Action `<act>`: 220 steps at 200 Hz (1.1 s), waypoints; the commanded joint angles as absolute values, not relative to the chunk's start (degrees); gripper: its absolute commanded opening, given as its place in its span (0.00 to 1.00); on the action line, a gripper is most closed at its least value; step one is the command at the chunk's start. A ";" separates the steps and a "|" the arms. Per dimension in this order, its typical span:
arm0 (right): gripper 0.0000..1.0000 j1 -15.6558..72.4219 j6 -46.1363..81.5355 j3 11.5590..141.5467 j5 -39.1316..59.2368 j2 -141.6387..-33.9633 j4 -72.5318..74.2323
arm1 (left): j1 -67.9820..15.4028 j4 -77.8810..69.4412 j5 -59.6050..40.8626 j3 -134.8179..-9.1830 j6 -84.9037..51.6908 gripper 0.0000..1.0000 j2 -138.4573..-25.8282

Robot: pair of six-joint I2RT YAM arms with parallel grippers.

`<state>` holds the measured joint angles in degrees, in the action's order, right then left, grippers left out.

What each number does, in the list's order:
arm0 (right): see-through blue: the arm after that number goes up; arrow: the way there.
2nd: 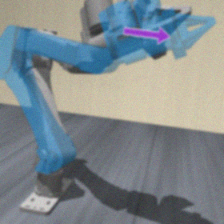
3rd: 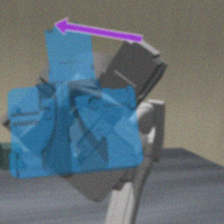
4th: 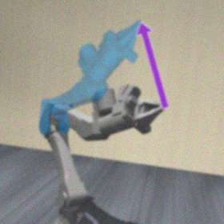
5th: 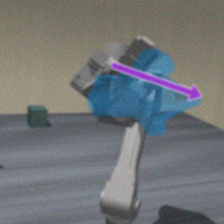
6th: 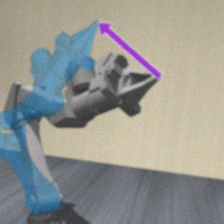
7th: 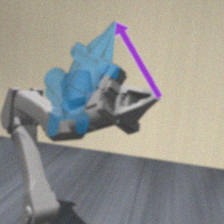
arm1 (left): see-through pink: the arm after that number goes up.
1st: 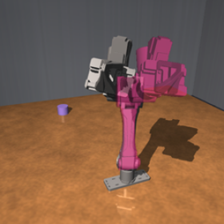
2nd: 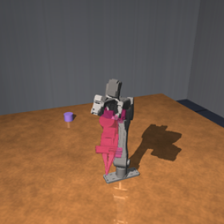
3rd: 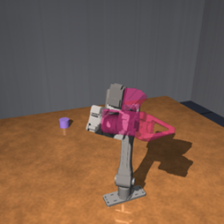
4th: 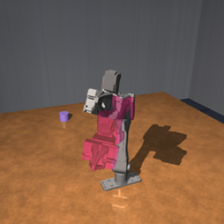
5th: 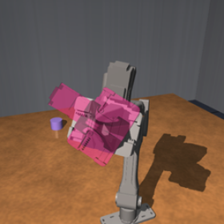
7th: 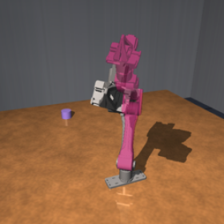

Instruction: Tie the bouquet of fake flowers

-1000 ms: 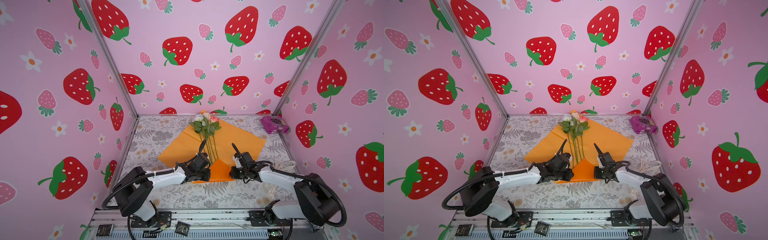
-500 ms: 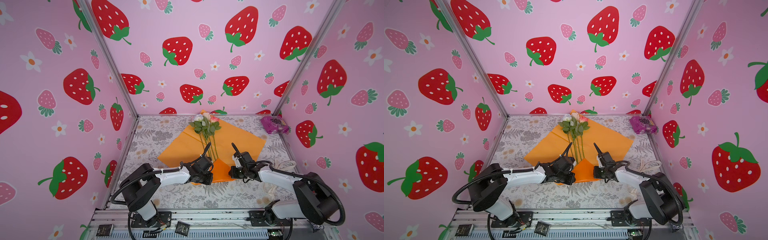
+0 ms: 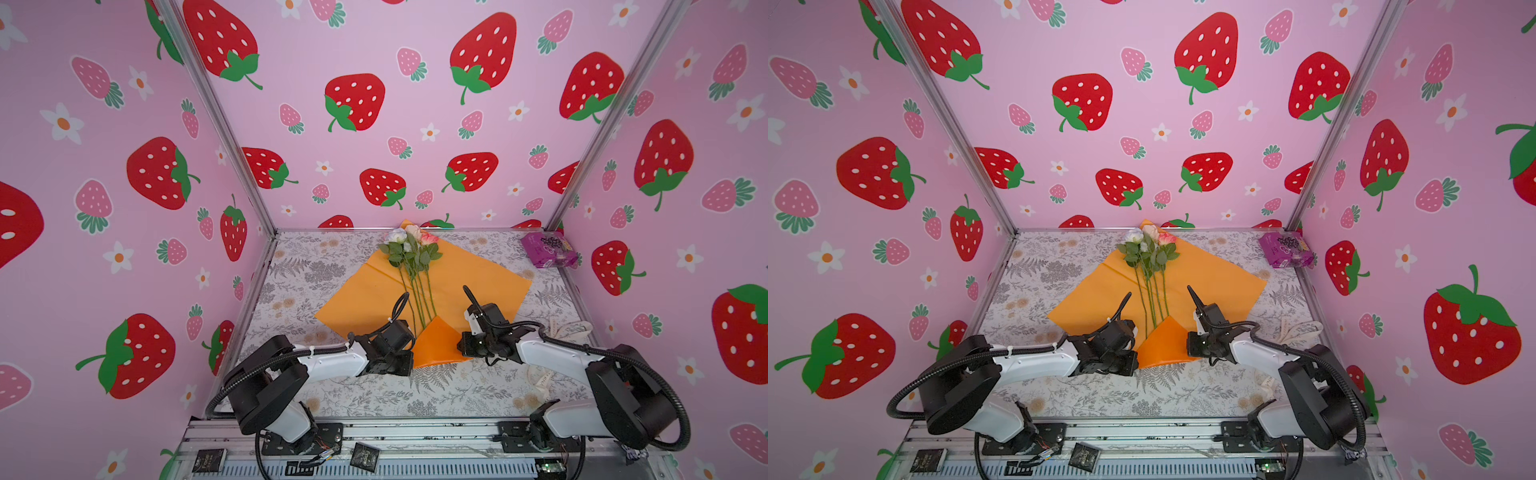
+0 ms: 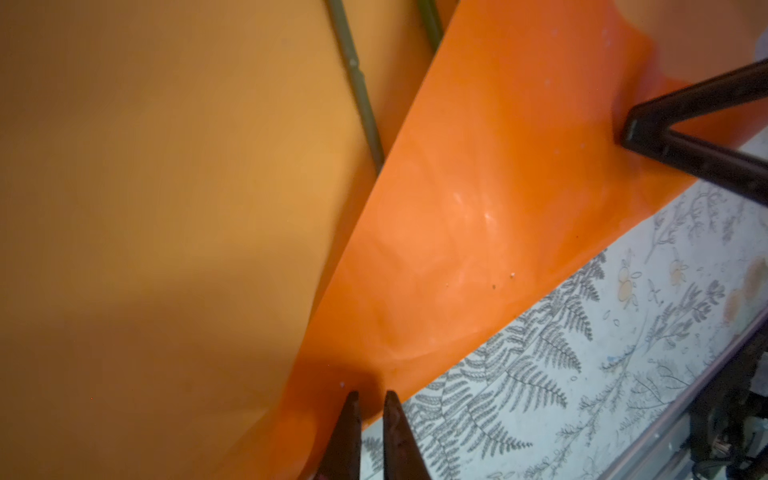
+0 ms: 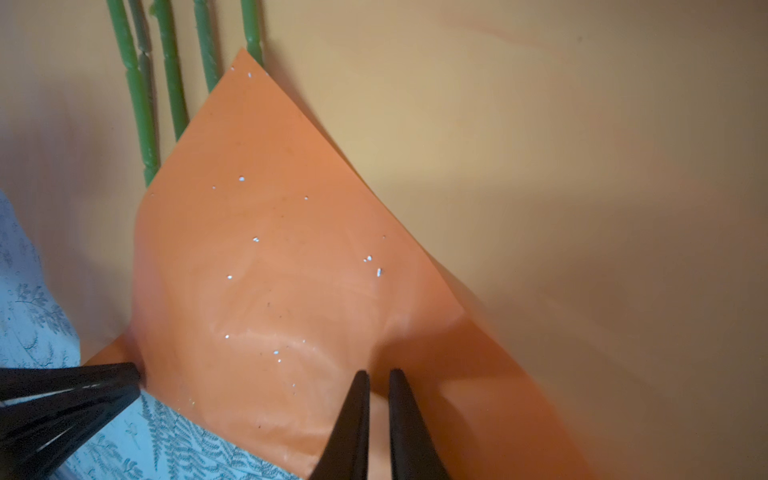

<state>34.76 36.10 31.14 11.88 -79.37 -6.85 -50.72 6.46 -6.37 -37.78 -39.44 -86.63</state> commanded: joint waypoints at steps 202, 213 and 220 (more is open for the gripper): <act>0.17 34.59 35.46 33.52 12.11 -79.88 -10.08 | -51.50 7.42 -15.70 -50.46 -35.58 0.18 -92.00; 0.18 34.62 35.28 33.87 13.29 -79.19 -10.01 | -51.50 7.36 -14.93 -50.45 -35.68 0.18 -93.25; 0.19 34.63 35.33 34.22 13.86 -78.60 -10.10 | -51.55 7.84 -13.59 -50.40 -36.01 0.18 -93.83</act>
